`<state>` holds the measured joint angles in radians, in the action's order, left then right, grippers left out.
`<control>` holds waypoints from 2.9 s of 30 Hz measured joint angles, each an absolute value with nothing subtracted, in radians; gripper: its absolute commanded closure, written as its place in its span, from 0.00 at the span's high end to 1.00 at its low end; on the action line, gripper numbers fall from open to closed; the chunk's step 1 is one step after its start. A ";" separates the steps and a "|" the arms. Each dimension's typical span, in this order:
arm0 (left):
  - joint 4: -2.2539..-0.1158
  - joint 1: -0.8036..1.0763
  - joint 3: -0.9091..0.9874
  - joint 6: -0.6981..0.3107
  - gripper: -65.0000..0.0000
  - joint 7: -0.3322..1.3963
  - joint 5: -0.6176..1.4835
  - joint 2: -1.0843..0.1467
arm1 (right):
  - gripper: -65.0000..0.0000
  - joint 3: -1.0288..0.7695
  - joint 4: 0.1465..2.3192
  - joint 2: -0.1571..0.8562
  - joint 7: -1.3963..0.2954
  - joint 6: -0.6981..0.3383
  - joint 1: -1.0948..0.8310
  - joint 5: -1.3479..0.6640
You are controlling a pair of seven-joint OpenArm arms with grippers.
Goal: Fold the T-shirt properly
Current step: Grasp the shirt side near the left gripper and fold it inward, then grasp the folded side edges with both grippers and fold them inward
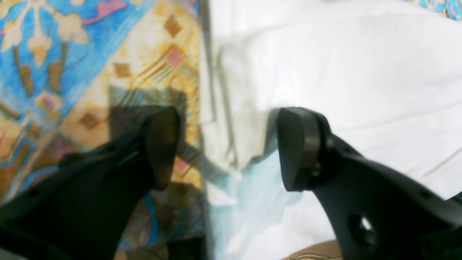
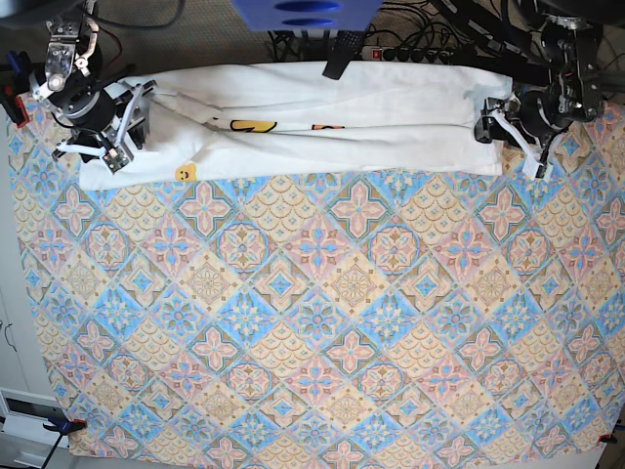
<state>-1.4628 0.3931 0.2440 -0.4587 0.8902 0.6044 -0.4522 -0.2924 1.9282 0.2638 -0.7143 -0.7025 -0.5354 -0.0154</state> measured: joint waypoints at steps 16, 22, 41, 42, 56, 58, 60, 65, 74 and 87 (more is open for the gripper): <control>-1.459 0.393 0.231 -0.471 0.02 0.910 0.726 -0.414 | 0.36 -0.292 1.928 0.264 -0.714 -0.703 -0.537 -0.015; -1.453 0.375 0.385 -0.469 0.01 0.928 0.710 -0.412 | 0.36 -0.292 1.928 0.265 -0.710 -0.703 -0.537 -0.015; -1.423 0.223 0.552 -0.468 0.02 0.910 0.524 -0.435 | 0.36 -0.292 1.929 0.263 -0.710 -0.703 -0.543 -0.016; -1.457 0.236 0.552 -0.468 0.02 0.934 0.523 -0.419 | 0.36 -0.292 1.929 0.263 -0.710 -0.703 -0.543 -0.016; -1.766 0.326 0.427 -0.469 0.02 1.079 0.522 -0.198 | 0.36 -0.295 1.929 0.263 -0.710 -0.703 -0.537 -0.016; -1.773 0.324 0.429 -0.469 0.02 1.093 0.523 -0.173 | 0.36 -0.296 1.929 0.263 -0.710 -0.702 -0.537 -0.016; -1.781 0.324 0.429 -0.468 0.02 1.096 0.518 -0.149 | 0.36 -0.296 1.929 0.263 -0.710 -0.703 -0.538 -0.016; -1.781 0.324 0.340 -0.468 0.02 1.095 0.516 -0.135 | 0.36 -0.296 1.929 0.264 -0.711 -0.703 -0.537 -0.016; -1.776 0.324 0.278 -0.465 0.02 1.092 0.510 -0.110 | 0.36 -0.296 1.929 0.264 -0.710 -0.703 -0.537 -0.016; -1.891 0.345 0.294 -0.479 0.65 1.091 0.687 -0.178 | 0.36 -0.296 1.929 0.266 -0.710 -0.703 -0.537 -0.019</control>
<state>-1.8912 0.3447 0.2943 -0.4793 1.0912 0.6872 -0.1783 -0.2962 1.9293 0.2661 -0.7105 -0.7029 -0.5373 -0.0189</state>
